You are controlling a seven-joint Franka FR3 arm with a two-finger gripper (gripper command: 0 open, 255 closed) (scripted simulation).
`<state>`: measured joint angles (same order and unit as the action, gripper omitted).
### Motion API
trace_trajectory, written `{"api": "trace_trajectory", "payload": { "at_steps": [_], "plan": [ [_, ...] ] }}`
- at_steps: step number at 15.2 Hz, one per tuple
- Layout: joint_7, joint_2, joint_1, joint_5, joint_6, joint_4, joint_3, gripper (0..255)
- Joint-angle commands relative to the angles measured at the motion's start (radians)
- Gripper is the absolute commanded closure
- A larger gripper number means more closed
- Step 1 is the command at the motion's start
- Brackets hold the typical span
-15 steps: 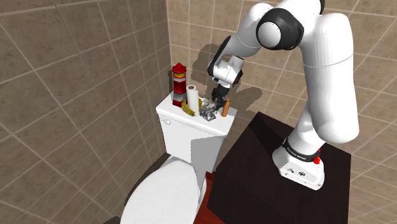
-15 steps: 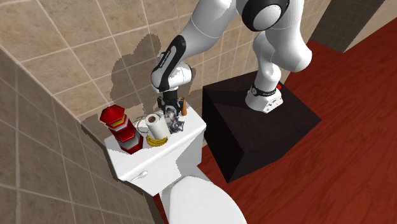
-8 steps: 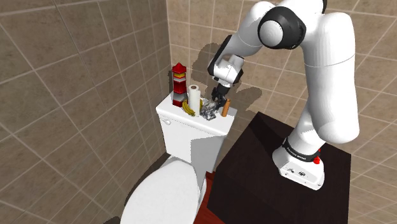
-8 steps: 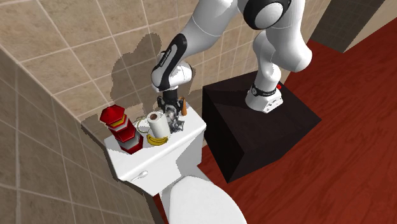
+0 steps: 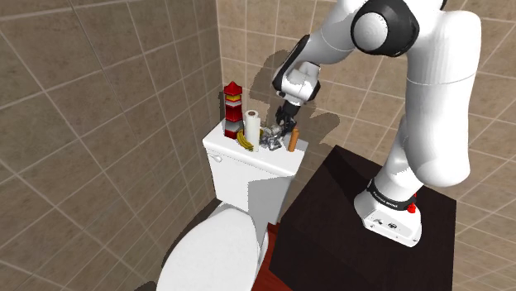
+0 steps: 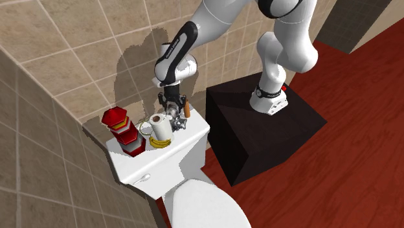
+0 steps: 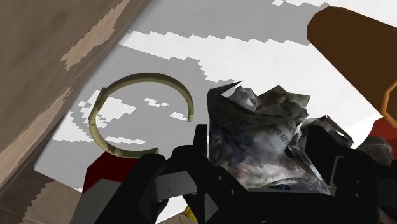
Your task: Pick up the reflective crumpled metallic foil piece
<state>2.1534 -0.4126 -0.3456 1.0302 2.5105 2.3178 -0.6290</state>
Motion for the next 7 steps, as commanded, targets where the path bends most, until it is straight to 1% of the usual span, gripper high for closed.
{"api": "trace_trajectory", "payload": {
  "at_steps": [1, 5, 7],
  "plan": [
    [-0.029, 0.031, -0.016, -0.038, -0.005, 0.011, -0.021, 255],
    [-0.091, 0.089, -0.046, -0.114, -0.018, 0.026, -0.06, 255],
    [-0.093, 0.091, -0.048, -0.117, -0.018, 0.027, -0.062, 255]
  ]
}}
